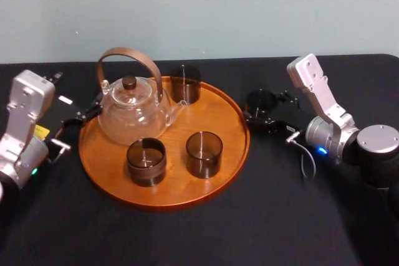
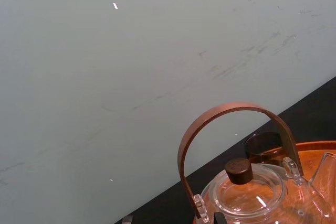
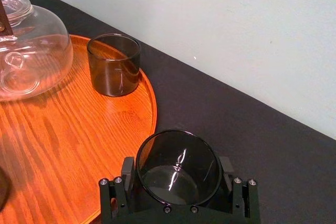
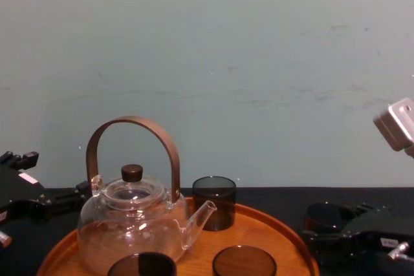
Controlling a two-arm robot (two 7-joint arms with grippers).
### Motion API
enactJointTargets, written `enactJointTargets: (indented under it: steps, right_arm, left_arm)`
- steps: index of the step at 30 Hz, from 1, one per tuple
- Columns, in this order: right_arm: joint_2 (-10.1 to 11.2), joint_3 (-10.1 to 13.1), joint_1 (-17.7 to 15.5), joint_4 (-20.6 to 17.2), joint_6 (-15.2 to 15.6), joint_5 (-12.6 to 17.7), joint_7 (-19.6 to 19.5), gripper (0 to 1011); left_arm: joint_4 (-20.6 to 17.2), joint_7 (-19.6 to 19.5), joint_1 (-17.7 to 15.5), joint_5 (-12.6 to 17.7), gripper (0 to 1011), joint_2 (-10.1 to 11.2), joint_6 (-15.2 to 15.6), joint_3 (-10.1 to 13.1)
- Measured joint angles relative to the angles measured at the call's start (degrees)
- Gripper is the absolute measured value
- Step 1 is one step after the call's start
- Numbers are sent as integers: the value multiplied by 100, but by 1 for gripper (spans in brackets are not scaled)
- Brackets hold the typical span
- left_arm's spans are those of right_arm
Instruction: Pick up the glass from the table and place it on the tray.
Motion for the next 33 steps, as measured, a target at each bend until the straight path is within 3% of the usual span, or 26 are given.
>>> enactJointTargets:
  steps: [7,18,33]
  right_arm:
    - [3,3,-3,-4,0,6,0,930]
    - [15,19,-22,-38,4,21,9,921]
    - [254,67,-289,-884,297,67,53,921]
  left_arm:
    - [0,0,0,0,1001,0,0,0]
    - [0,0,0,0,1001,0,0,0]
    - [0,0,0,0,1001,0,0,0]
